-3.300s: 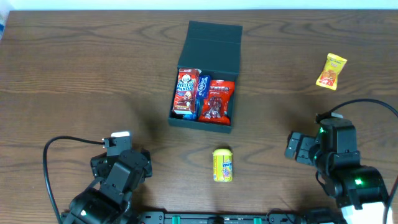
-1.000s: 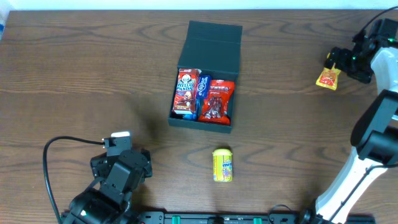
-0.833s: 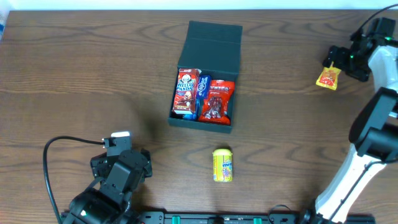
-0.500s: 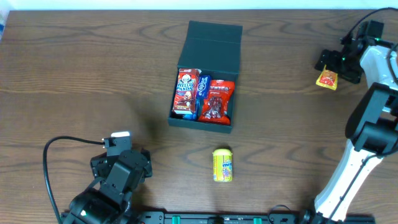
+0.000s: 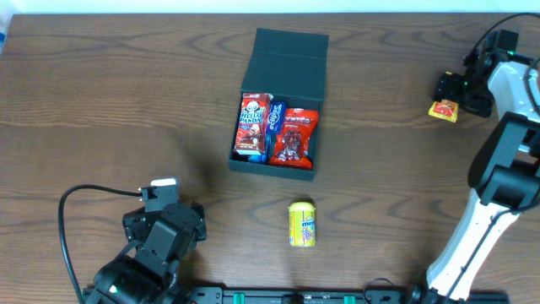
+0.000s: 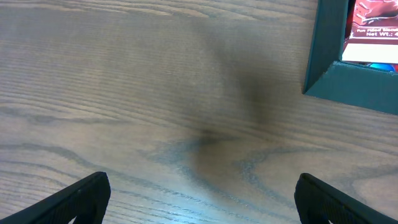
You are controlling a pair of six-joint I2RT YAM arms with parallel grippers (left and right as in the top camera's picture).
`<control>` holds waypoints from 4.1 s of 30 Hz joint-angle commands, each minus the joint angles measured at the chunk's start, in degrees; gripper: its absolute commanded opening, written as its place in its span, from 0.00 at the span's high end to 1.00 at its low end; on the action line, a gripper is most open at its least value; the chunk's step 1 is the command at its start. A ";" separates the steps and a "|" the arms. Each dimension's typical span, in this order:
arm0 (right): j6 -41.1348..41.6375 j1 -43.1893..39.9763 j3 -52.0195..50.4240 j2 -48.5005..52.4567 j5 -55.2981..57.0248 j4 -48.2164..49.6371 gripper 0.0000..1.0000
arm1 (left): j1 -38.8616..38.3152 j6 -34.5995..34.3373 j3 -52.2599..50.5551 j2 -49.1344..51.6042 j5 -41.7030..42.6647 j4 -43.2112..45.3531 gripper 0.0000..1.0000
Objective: Pack container
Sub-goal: 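Close the right gripper on the yellow Julie's packet and lift, then carry the Julie's packet left over the green box, then lower the packet into the box and open the right gripper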
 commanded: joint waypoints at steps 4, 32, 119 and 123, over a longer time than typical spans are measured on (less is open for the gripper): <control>0.28 0.74 1.03 0.55 1.31 -0.74 0.29 | 0.17 -0.68 -0.02 -0.26 -0.83 -0.15 0.04; 4.09 6.97 1.03 -7.78 1.90 -4.79 0.82 | 0.20 -0.68 -0.02 -0.26 -0.83 -0.15 0.05; 42.23 57.59 -16.17 -40.04 3.82 -14.12 0.06 | 0.20 -0.68 -0.02 -0.26 -0.85 -0.15 0.05; 47.25 62.14 -20.28 -45.92 7.17 -21.05 0.02 | 0.20 -0.68 -0.02 -0.26 -0.83 -0.15 0.04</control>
